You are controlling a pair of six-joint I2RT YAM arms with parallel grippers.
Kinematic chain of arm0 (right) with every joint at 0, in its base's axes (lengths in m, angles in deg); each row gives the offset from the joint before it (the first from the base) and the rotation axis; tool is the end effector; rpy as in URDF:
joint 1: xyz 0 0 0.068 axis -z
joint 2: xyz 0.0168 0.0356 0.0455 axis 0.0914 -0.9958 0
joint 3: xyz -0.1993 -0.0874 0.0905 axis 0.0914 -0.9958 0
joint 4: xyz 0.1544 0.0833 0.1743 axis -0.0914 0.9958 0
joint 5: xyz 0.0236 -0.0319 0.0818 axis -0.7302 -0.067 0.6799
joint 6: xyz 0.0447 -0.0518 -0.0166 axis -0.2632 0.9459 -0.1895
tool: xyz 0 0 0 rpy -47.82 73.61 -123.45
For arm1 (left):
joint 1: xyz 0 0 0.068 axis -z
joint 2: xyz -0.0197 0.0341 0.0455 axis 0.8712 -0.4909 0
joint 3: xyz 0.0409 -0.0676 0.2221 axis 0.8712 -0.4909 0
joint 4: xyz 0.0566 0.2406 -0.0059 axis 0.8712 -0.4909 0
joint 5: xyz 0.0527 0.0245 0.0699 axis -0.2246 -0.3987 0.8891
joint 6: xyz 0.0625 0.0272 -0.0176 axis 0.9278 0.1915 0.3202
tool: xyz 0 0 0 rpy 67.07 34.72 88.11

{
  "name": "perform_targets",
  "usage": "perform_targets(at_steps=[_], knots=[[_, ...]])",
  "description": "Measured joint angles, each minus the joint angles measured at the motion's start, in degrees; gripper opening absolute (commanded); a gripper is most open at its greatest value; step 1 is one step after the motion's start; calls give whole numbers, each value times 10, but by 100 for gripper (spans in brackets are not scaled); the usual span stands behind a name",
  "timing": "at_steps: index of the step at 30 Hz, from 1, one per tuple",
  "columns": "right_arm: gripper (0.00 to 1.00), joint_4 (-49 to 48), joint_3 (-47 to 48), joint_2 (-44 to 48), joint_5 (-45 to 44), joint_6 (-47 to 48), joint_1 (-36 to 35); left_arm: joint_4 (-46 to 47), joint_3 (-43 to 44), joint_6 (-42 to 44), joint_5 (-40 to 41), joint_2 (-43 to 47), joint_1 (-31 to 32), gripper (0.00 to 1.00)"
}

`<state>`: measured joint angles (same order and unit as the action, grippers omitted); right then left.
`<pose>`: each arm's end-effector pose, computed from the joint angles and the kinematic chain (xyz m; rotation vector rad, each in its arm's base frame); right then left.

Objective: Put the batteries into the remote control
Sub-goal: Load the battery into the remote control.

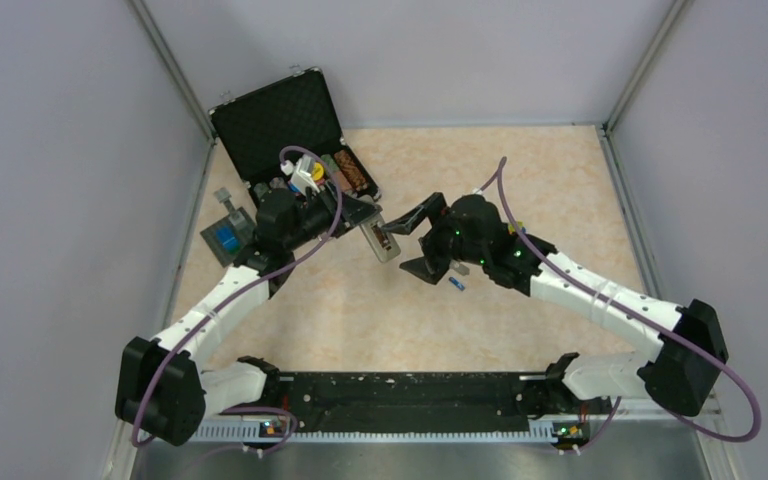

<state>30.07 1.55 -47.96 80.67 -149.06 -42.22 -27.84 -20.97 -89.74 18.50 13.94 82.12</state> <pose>0.1993 0.2256 0.2665 0.8479 2.3413 1.4044 0.2582 -0.1300 0.2682 -0.1920 1.8955 -1.3789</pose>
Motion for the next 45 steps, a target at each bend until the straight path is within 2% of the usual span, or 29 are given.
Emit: perform_targets(at_steps=[9,19,22,26,28,39,42,45], knots=[[99,-73,-46,0,1,-58,0,10,3,-7,-1,-4,0,0],[99,-143,-46,-27,5,-86,0,13,8,-30,-6,-16,-1,0],[96,-151,-46,-30,5,-91,0,15,8,-31,-10,-16,-1,0],[86,-167,-55,-30,5,-101,0,23,8,-31,-14,-16,-1,0],[85,-175,-62,-30,5,-108,0,26,8,-30,-17,-16,-1,0],[91,-202,-77,-30,3,-130,1,26,7,-28,-32,-16,-1,0],[87,-212,-82,-31,7,-134,2,26,7,-24,-38,-16,-1,0],[79,-215,-85,-31,12,-137,3,27,7,-20,-42,-16,-1,0]])
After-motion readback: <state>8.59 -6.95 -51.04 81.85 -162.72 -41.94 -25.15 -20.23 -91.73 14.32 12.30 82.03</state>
